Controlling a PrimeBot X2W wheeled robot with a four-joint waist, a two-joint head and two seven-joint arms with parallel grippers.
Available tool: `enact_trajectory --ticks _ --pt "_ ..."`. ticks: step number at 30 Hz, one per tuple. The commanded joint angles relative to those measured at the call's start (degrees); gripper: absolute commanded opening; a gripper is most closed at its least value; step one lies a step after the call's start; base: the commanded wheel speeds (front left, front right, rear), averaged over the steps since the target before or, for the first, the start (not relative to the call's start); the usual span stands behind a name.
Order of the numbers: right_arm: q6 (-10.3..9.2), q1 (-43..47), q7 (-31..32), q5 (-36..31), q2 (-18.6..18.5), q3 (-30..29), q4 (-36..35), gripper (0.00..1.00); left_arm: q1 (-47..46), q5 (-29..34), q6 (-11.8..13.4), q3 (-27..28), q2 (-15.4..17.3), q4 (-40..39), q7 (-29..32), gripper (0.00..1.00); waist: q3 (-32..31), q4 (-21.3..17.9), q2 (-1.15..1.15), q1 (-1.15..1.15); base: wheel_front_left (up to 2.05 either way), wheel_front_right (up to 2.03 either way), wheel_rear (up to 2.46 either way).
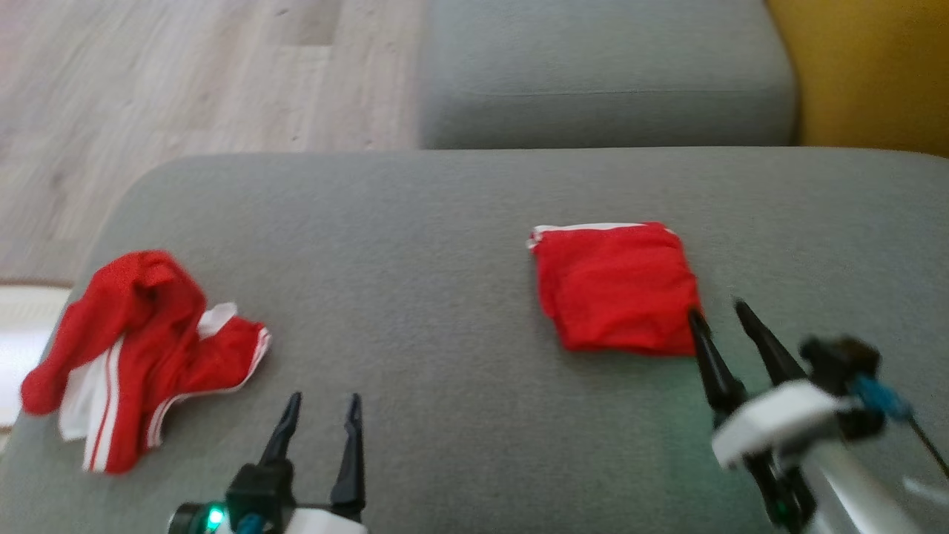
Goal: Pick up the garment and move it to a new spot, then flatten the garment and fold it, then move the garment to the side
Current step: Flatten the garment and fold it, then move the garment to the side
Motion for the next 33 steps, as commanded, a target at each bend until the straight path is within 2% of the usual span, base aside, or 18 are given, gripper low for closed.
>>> enact_trajectory --ticks 1,7,13,33 --pt "0.43 -0.06 -0.77 -0.92 0.00 0.42 -1.88 1.00 -1.20 -0.30 0.44 2.23 -0.39 -2.06 -0.46 1.00 -0.45 -1.02 0.00 0.00 0.00 0.00 0.00" --pt "0.43 10.03 -0.78 -12.88 2.34 -10.29 -12.12 1.00 -0.24 -0.72 0.74 3.54 -0.48 -3.14 -0.46 1.00 -1.23 -3.31 0.00 0.00 0.00 0.00 0.00" --pt "0.43 16.90 -0.78 -18.43 5.65 -14.62 -17.68 1.00 0.92 0.41 0.99 4.74 -0.50 -3.55 -0.46 1.00 -1.84 -4.47 0.00 0.00 0.00 0.00 0.00" --pt "0.43 19.19 -0.78 -20.81 7.21 -12.72 -17.25 1.00 2.64 1.06 0.11 6.54 -0.58 -0.92 -0.46 1.00 -3.99 -5.14 0.00 0.00 0.00 0.00 0.00"
